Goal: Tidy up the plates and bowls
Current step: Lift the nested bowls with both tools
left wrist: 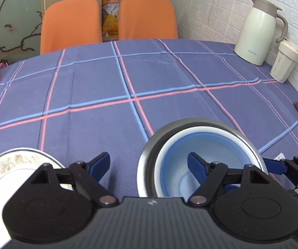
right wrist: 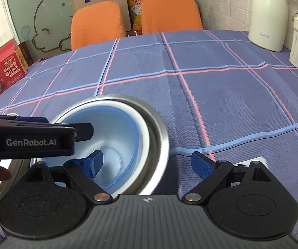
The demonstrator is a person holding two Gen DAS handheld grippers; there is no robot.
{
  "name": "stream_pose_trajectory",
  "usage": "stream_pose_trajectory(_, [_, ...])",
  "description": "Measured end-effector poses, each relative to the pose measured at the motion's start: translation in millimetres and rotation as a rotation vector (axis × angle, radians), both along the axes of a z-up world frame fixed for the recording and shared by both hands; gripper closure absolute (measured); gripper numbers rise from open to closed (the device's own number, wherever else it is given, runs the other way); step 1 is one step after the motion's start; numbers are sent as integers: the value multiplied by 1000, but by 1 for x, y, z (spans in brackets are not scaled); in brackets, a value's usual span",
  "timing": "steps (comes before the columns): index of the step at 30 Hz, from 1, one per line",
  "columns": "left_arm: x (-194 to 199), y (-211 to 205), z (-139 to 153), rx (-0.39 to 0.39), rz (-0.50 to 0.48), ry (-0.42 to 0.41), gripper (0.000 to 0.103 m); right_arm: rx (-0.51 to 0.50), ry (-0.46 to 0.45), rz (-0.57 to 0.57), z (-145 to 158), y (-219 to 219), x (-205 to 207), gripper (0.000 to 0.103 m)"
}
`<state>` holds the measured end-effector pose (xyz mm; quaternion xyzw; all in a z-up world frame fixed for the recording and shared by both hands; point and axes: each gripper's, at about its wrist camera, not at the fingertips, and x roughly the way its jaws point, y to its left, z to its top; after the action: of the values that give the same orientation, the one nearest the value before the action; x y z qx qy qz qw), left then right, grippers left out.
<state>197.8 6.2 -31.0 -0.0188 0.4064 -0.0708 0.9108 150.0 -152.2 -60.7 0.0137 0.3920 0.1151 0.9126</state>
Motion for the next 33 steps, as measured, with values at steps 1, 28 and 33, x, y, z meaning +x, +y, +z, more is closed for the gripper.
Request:
stream_pose_trajectory(1, [1, 0, -1, 4, 1, 3, 26, -14, -6, 2, 0, 2, 0, 24])
stream_pose_trajectory(28, [0, -4, -14, -17, -127, 16, 23, -3, -103, 34, -7, 11, -19, 26])
stream_pose_trajectory(33, [-1, -7, -14, -13, -108, 7, 31, 24, -120, 35, -7, 15, -20, 28])
